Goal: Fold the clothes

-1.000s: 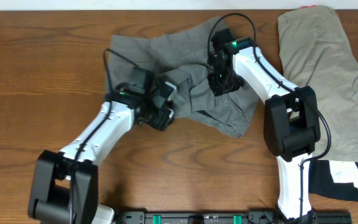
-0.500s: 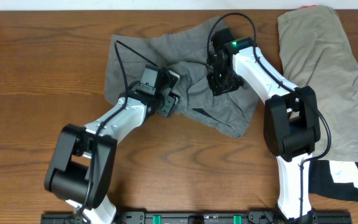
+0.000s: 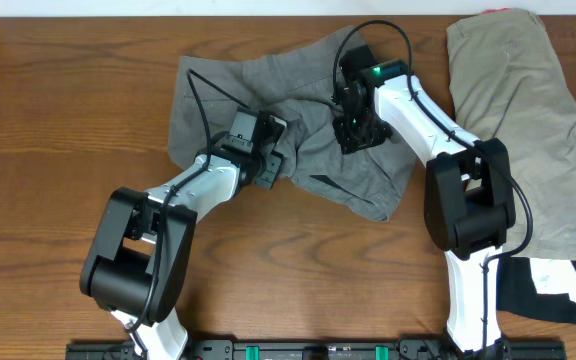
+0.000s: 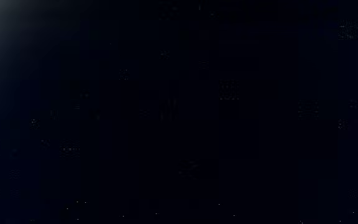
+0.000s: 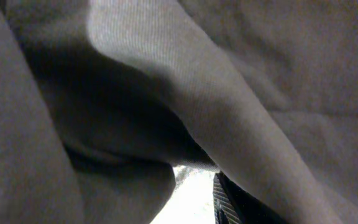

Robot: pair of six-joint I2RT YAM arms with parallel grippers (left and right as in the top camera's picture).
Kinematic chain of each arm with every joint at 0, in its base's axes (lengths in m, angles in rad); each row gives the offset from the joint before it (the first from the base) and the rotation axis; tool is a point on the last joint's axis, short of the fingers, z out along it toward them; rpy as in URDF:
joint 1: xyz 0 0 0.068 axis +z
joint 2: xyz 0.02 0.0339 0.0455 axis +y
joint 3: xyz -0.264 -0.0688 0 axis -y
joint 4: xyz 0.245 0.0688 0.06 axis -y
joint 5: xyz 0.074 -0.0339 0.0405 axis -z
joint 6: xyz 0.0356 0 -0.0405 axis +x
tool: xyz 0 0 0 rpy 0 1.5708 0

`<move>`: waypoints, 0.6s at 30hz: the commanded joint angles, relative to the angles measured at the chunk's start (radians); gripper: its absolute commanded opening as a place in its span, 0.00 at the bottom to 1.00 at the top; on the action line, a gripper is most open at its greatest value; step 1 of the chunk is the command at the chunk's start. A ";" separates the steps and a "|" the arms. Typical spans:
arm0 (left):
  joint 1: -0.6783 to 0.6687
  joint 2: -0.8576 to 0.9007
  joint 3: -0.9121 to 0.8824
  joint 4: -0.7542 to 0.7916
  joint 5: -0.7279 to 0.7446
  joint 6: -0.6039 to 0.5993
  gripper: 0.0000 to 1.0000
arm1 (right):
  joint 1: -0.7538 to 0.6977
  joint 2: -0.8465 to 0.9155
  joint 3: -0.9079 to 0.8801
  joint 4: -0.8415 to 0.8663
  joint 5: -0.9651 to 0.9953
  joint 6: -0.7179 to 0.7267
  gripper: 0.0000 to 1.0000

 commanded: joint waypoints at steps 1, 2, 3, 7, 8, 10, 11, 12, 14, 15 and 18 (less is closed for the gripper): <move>0.019 -0.027 0.005 -0.072 -0.016 -0.110 0.06 | -0.002 -0.009 0.020 0.000 -0.004 -0.011 0.37; 0.026 -0.049 0.012 -0.117 -0.016 -0.133 0.06 | -0.002 -0.009 0.020 0.000 -0.004 -0.011 0.37; 0.031 -0.071 0.020 -0.158 -0.016 -0.145 0.06 | -0.002 -0.009 0.020 -0.001 -0.004 -0.011 0.37; 0.050 -0.196 0.066 -0.361 -0.016 -0.149 0.06 | -0.002 -0.009 0.020 0.000 -0.004 -0.011 0.38; 0.054 -0.227 0.078 -0.404 -0.016 -0.149 0.06 | -0.002 -0.009 0.020 0.000 -0.004 -0.011 0.38; 0.062 -0.294 0.106 -0.496 -0.016 -0.150 0.06 | -0.002 -0.009 0.020 0.000 -0.004 -0.011 0.38; 0.065 -0.328 0.124 -0.545 -0.016 -0.158 0.06 | -0.002 -0.009 0.020 -0.001 -0.004 -0.011 0.38; 0.069 -0.359 0.141 -0.593 -0.016 -0.167 0.06 | -0.002 -0.009 0.020 -0.001 -0.005 -0.011 0.38; 0.069 -0.408 0.159 -0.666 -0.016 -0.183 0.06 | -0.001 -0.009 0.020 -0.005 -0.005 -0.011 0.39; 0.069 -0.430 0.163 -0.698 -0.016 -0.191 0.06 | -0.001 -0.009 0.020 -0.008 -0.005 -0.011 0.39; 0.069 -0.472 0.163 -0.804 -0.015 -0.253 0.06 | -0.001 -0.009 0.020 -0.020 -0.005 -0.011 0.39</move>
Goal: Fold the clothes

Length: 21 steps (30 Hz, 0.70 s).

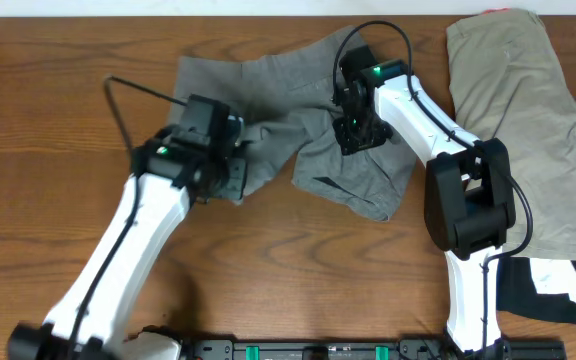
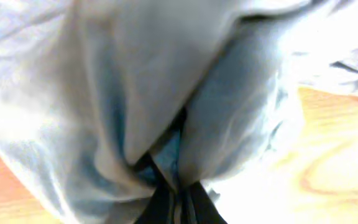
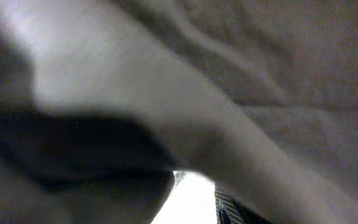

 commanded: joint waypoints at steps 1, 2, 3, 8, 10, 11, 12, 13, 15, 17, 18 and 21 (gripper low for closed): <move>0.005 -0.018 0.006 -0.095 -0.014 -0.092 0.06 | -0.001 -0.009 0.020 -0.010 -0.005 -0.008 0.40; 0.005 -0.016 0.005 -0.131 -0.012 -0.108 0.06 | -0.001 -0.009 0.020 -0.013 -0.005 -0.008 0.40; 0.005 -0.010 0.003 -0.171 -0.011 -0.131 0.06 | -0.001 -0.009 0.020 -0.018 -0.005 -0.008 0.40; 0.004 0.021 -0.018 -0.315 0.000 -0.222 0.06 | -0.001 -0.009 0.020 -0.029 -0.009 -0.008 0.41; 0.004 0.027 -0.031 -0.354 0.000 -0.273 0.07 | -0.002 -0.009 0.020 -0.031 -0.014 -0.008 0.41; 0.004 0.027 -0.039 -0.371 0.000 -0.303 0.10 | -0.002 -0.009 0.020 -0.031 -0.022 -0.008 0.41; 0.004 0.028 -0.045 -0.386 0.001 -0.324 0.12 | -0.002 -0.009 0.020 -0.031 -0.034 -0.008 0.40; 0.004 0.028 -0.051 -0.406 0.004 -0.342 0.15 | -0.002 -0.009 0.020 -0.031 -0.048 -0.008 0.39; 0.004 0.028 -0.061 -0.437 0.016 -0.359 0.29 | -0.002 -0.012 0.020 -0.031 -0.082 -0.008 0.36; 0.004 0.028 -0.070 -0.455 0.046 -0.359 0.53 | -0.002 -0.023 0.020 -0.035 -0.107 -0.008 0.36; 0.004 0.028 -0.073 -0.460 0.053 -0.359 0.65 | -0.002 -0.031 0.020 -0.039 -0.114 -0.008 0.36; 0.004 0.028 -0.076 -0.466 0.050 -0.358 0.77 | -0.003 -0.077 0.020 -0.058 -0.113 -0.008 0.36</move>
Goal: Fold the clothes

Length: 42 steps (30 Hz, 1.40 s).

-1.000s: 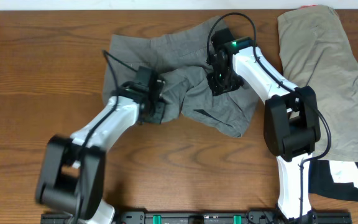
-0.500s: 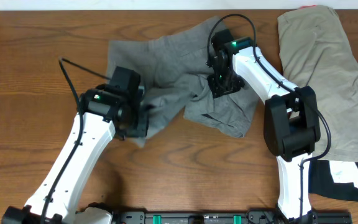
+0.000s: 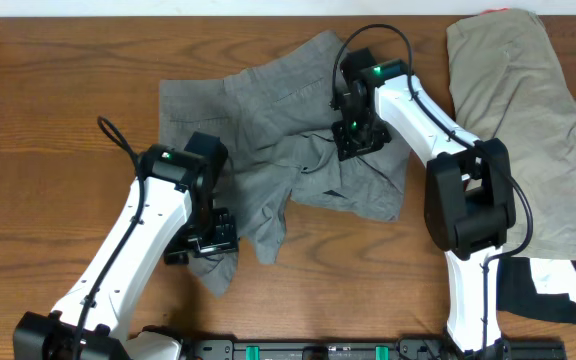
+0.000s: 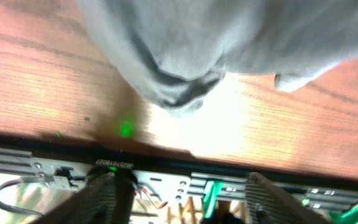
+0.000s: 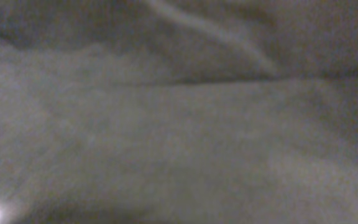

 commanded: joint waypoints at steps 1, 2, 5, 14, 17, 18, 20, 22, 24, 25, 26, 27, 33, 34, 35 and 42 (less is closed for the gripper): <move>0.005 0.004 -0.007 0.010 0.009 -0.021 0.78 | -0.004 -0.093 0.020 -0.016 -0.034 -0.005 0.36; 0.005 0.004 -0.007 0.032 0.000 -0.013 0.79 | -0.007 -0.118 0.020 -0.022 -0.034 -0.005 0.36; 0.005 0.004 -0.007 0.155 -0.056 -0.006 0.79 | -0.014 -0.195 0.020 -0.054 -0.034 -0.004 0.39; 0.069 0.005 -0.007 0.589 -0.187 0.018 0.79 | -0.015 -0.250 -0.029 -0.216 -0.027 -0.013 0.43; 0.119 0.014 -0.007 0.681 -0.235 0.055 0.79 | -0.015 -0.250 -0.122 -0.171 -0.025 0.002 0.31; 0.138 0.022 -0.007 0.709 -0.238 0.068 0.79 | -0.015 -0.250 -0.160 -0.142 -0.023 0.019 0.27; 0.174 0.043 -0.007 0.764 -0.237 0.072 0.79 | -0.016 -0.250 -0.237 -0.077 -0.021 0.048 0.14; 0.197 0.065 -0.007 0.807 -0.237 0.077 0.79 | -0.016 -0.250 -0.296 -0.013 -0.021 0.063 0.02; 0.214 0.091 -0.007 0.848 -0.238 0.077 0.79 | -0.016 -0.250 -0.350 0.065 0.005 0.085 0.02; 0.219 0.103 -0.007 0.865 -0.237 0.087 0.79 | -0.016 -0.250 -0.370 0.099 0.021 0.089 0.02; 0.222 0.117 -0.007 0.885 -0.238 0.092 0.78 | -0.016 -0.250 -0.390 0.133 0.040 0.101 0.02; 0.222 0.129 -0.007 0.900 -0.238 0.092 0.78 | -0.015 -0.250 -0.414 0.171 0.058 0.115 0.01; 0.222 0.190 -0.007 0.958 -0.238 0.092 0.78 | -0.016 -0.250 -0.540 0.270 0.092 0.158 0.01; 0.222 0.198 -0.007 0.965 -0.238 0.092 0.78 | -0.018 -0.250 -0.558 0.268 0.092 0.165 0.02; 0.222 0.206 -0.007 0.975 -0.238 0.103 0.79 | -0.020 -0.250 -0.571 0.261 0.092 0.169 0.01; 0.222 0.242 -0.007 1.027 -0.248 0.144 0.79 | -0.078 -0.250 -0.616 0.167 0.193 0.245 0.02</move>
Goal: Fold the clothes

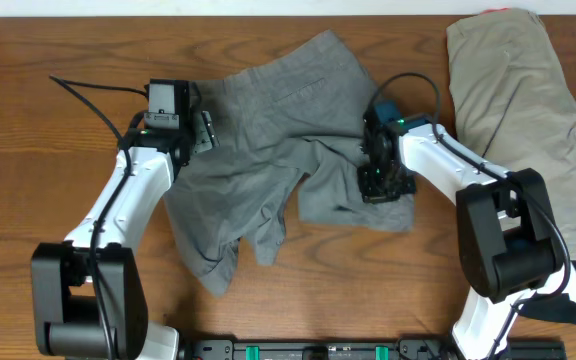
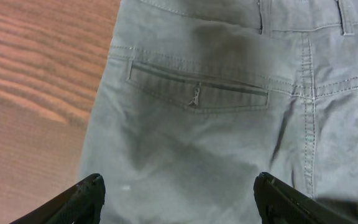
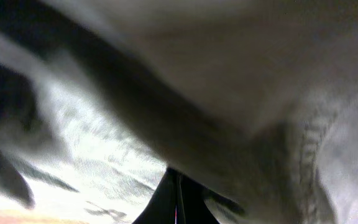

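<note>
Grey shorts (image 1: 268, 150) lie spread across the middle of the table, waistband toward the far side, one leg reaching to the front left. My left gripper (image 1: 196, 132) hovers over their left rear part. In the left wrist view the left gripper (image 2: 178, 190) is open, with a back pocket (image 2: 197, 93) beyond it and nothing between the fingers. My right gripper (image 1: 378, 185) sits on the right leg of the shorts. The right wrist view shows that gripper (image 3: 178, 186) shut, with grey shorts cloth (image 3: 229, 74) bunched over and around its fingers.
A khaki garment (image 1: 518, 110) lies at the far right of the wooden table (image 1: 48, 200). Black and white clothes (image 1: 553, 290) sit at the front right corner. A black rail (image 1: 318, 350) runs along the front edge.
My left gripper has gone from the front left, beside the leg end, to the far left over the back pocket, still open. My right gripper has moved nearer and right with its cloth.
At first both grippers were in the crumpled shorts at the centre. Then the left held cloth farther left. Then the leg lay at the front left with the left gripper open. Now the shorts lie wider and flatter, the right still holding.
</note>
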Robot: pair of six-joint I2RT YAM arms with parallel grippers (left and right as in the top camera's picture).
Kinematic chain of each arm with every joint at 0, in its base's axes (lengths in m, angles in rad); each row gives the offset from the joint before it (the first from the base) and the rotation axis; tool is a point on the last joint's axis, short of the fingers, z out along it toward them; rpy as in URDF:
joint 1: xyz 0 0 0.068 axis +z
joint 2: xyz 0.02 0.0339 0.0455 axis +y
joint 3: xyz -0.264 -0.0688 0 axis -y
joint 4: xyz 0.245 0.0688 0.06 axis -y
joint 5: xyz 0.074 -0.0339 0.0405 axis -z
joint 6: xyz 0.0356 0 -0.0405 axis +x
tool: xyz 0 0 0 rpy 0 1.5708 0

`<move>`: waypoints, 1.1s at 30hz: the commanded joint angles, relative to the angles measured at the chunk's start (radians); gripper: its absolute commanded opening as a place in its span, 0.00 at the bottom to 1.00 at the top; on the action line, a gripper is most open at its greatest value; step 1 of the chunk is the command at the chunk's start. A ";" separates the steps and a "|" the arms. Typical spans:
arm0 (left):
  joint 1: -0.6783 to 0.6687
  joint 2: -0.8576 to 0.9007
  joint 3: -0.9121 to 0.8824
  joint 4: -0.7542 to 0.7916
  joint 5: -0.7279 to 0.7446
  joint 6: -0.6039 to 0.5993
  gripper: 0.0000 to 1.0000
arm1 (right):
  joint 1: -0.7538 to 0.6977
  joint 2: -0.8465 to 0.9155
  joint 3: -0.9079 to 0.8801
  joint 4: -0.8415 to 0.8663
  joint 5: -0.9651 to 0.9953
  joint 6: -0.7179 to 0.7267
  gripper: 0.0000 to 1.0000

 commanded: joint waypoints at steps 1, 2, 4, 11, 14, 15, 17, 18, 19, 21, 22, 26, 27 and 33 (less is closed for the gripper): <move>0.003 0.026 0.002 0.017 -0.035 0.030 0.78 | -0.056 0.033 -0.051 -0.033 0.120 0.063 0.04; 0.003 0.034 0.002 0.025 -0.037 0.034 0.79 | -0.079 0.033 -0.051 -0.042 0.129 0.066 0.07; 0.003 0.053 0.002 0.041 -0.037 0.049 0.79 | -0.120 0.033 -0.051 -0.054 0.146 0.065 0.11; 0.003 0.156 0.002 0.100 -0.037 0.058 0.79 | -0.272 0.032 -0.037 -0.087 0.087 -0.006 0.13; 0.005 0.190 0.002 0.141 -0.037 0.075 0.78 | -0.280 0.016 -0.003 -0.086 -0.030 -0.097 0.14; 0.005 0.196 0.002 0.157 -0.037 0.085 0.79 | -0.275 0.007 0.011 -0.085 -0.058 -0.118 0.16; 0.006 0.202 0.002 0.188 -0.037 0.117 0.79 | -0.254 -0.032 0.055 -0.084 -0.102 -0.156 0.18; 0.006 0.202 0.002 0.200 -0.037 0.129 0.79 | -0.246 -0.047 0.072 -0.084 -0.111 -0.167 0.20; 0.007 0.202 0.002 0.215 -0.037 0.146 0.79 | -0.235 -0.066 0.095 -0.084 -0.115 -0.174 0.22; 0.007 0.202 0.002 0.246 -0.037 0.184 0.80 | -0.210 -0.110 0.150 -0.079 -0.115 -0.187 0.32; 0.007 0.202 0.002 0.254 -0.037 0.201 0.81 | -0.197 -0.129 0.177 -0.072 -0.115 -0.192 0.41; 0.011 0.187 0.018 0.205 -0.036 0.203 0.81 | -0.144 -0.161 0.236 -0.004 -0.115 -0.198 0.58; 0.012 0.173 0.029 0.169 -0.036 0.192 0.82 | -0.132 -0.160 0.237 0.019 -0.115 -0.198 0.59; 0.021 0.025 0.076 -0.064 -0.025 0.138 0.87 | -0.077 -0.091 0.237 0.086 -0.111 -0.198 0.58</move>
